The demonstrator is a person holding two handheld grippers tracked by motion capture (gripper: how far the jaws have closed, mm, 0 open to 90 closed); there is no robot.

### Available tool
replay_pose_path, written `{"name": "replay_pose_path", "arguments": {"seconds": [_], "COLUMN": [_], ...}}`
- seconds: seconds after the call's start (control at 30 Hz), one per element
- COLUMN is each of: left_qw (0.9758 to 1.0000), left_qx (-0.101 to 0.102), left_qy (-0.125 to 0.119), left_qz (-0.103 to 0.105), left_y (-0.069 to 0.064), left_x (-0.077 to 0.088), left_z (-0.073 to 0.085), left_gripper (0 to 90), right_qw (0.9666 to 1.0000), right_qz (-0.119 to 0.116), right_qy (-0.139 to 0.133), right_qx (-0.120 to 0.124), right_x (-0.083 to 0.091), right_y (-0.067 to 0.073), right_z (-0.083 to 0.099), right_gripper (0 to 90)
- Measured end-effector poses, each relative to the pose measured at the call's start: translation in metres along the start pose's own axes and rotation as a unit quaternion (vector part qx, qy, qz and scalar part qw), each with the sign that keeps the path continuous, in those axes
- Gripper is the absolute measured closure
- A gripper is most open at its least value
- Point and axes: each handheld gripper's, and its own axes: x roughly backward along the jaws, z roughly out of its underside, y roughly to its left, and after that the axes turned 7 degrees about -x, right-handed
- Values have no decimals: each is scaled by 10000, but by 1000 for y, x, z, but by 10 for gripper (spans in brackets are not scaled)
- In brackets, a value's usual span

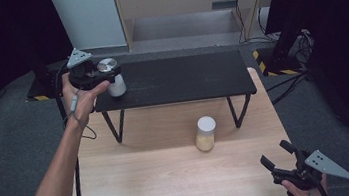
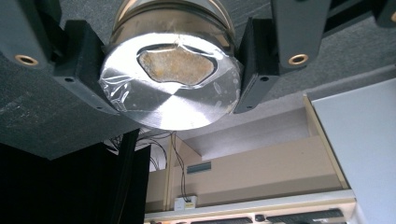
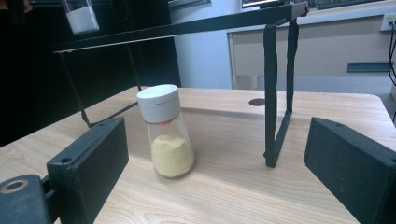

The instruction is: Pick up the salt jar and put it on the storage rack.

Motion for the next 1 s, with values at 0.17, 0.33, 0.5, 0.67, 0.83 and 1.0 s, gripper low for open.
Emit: {"name": "replay_pose_path", "arguments": {"seconds": [0.17,0.33,0.5,0.67,0.83,1.0], "left_qw": [10000,10000,10000,9993,9985,9971], "left_qx": [-11,10,13,227,224,79], "left_qy": [47,66,37,-272,-497,-713], "left_qz": [26,67,87,-129,19,265], "left_y": [1,2,2,-1,-1,-3], "left_x": [-2,-4,-6,0,15,34], "left_z": [3,5,8,7,-8,-17], "left_gripper": [337,338,336,141,66,56], "right_qw": [10000,10000,10000,10000,10000,10000], "right_qz": [13,20,24,18,17,-12], "right_qy": [-6,-1,3,-15,-45,-33], "right_qx": [-10,-14,-22,-19,-37,-23], "right_x": [0,0,0,0,1,1], "right_y": [0,1,1,1,1,1], "right_z": [0,0,0,0,0,0], "right_gripper": [66,65,65,65,65,65]}}
